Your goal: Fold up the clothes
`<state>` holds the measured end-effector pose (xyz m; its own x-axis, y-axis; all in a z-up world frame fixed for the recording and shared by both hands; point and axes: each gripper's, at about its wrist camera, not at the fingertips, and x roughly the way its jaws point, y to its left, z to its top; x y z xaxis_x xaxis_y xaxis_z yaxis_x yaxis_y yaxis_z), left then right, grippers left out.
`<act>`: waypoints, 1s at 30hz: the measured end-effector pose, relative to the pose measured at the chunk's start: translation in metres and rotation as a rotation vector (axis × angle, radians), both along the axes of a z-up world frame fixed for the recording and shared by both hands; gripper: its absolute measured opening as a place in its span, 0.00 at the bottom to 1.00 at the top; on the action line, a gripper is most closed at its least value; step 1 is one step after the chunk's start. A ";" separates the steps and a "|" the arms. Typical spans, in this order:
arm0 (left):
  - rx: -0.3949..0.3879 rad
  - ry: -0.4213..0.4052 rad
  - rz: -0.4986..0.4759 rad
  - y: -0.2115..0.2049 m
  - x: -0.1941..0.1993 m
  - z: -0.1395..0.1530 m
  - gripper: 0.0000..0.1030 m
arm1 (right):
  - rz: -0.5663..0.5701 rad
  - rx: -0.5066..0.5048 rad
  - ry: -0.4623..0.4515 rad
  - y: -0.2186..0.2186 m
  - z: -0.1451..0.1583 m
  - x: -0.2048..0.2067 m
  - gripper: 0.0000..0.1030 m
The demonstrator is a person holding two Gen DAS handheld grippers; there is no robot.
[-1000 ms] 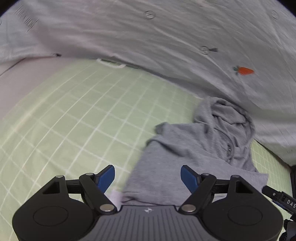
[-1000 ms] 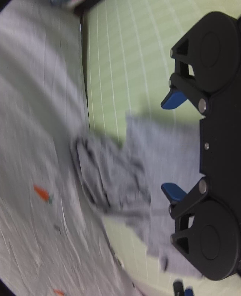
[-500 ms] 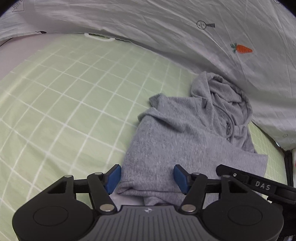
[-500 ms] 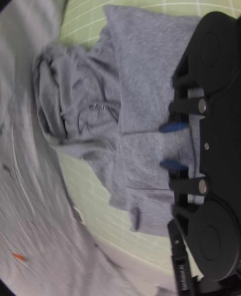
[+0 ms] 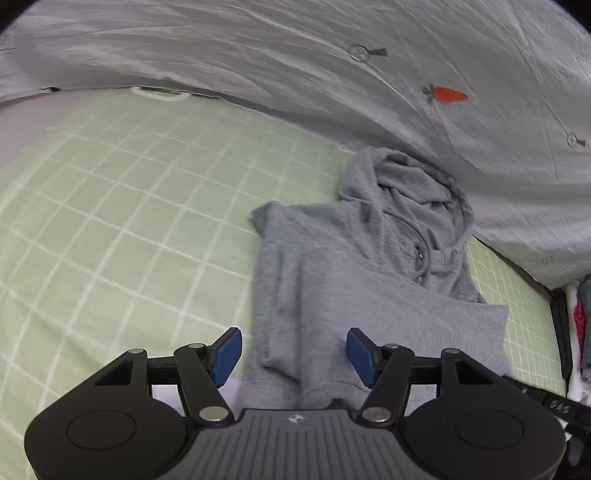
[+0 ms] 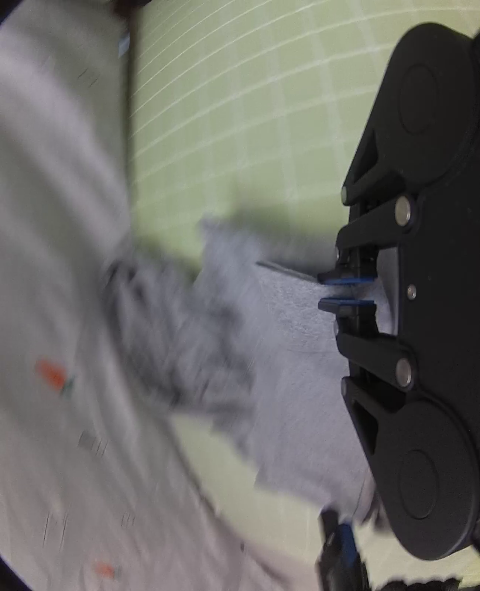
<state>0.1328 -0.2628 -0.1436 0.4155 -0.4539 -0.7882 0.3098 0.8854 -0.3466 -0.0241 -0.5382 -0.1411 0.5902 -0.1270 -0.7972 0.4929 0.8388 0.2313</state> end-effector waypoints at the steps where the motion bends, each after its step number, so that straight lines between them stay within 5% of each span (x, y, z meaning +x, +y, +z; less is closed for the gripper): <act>1: 0.010 -0.002 -0.010 -0.004 0.000 0.000 0.61 | -0.022 0.023 -0.003 -0.005 -0.004 -0.003 0.10; 8: 0.153 0.003 -0.008 -0.015 -0.001 -0.016 0.64 | 0.031 -0.071 0.037 0.001 -0.011 0.002 0.11; 12: 0.148 -0.013 -0.013 -0.008 -0.005 -0.024 0.69 | 0.055 -0.098 0.039 0.006 -0.018 0.002 0.14; 15: 0.260 -0.025 0.003 -0.016 -0.003 -0.028 1.00 | 0.056 -0.110 0.041 0.007 -0.018 0.003 0.16; 19: 0.251 0.006 0.020 -0.012 0.002 -0.028 1.00 | 0.065 -0.151 0.064 0.010 -0.016 0.005 0.22; 21: 0.252 0.012 0.021 -0.010 0.003 -0.027 1.00 | 0.041 -0.223 0.113 0.011 -0.015 0.006 0.74; 22: 0.252 0.012 0.022 -0.008 0.002 -0.025 1.00 | 0.030 -0.250 0.131 0.010 -0.014 0.005 0.84; 26: 0.222 -0.001 0.029 -0.001 -0.001 -0.017 1.00 | -0.026 -0.207 0.108 -0.008 -0.008 -0.008 1.00; 30: 0.173 -0.042 0.037 0.003 0.004 -0.004 1.00 | -0.064 -0.210 0.091 -0.021 -0.002 -0.016 1.00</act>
